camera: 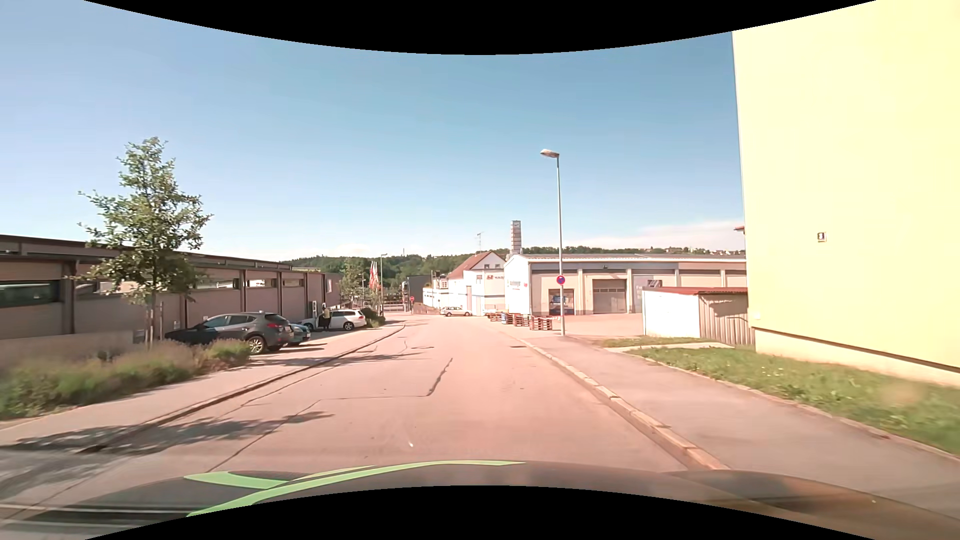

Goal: Follow the waypoints while adhering to traffic rules and regulations

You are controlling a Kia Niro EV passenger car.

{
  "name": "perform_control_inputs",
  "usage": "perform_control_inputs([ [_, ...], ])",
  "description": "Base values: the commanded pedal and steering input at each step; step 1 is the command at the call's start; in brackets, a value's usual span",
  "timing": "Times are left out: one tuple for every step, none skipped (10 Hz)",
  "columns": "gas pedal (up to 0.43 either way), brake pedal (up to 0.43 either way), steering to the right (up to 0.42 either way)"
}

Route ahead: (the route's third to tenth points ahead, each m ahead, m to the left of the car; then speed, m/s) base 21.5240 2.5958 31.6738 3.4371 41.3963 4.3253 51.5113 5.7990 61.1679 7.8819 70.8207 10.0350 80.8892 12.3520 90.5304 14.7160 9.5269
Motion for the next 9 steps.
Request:
perform_control_inputs([
  [0.0,0.0,-0.01],
  [0.0,0.0,-0.012],
  [0.0,0.0,-0.012],
  [0.0,0.0,-0.012],
  [0.0,0.0,-0.012],
  [0.0,0.0,-0.012],
  [0.0,0.0,-0.012],
  [0.0,0.0,-0.012],
  [0.0,0.0,-0.012],
])
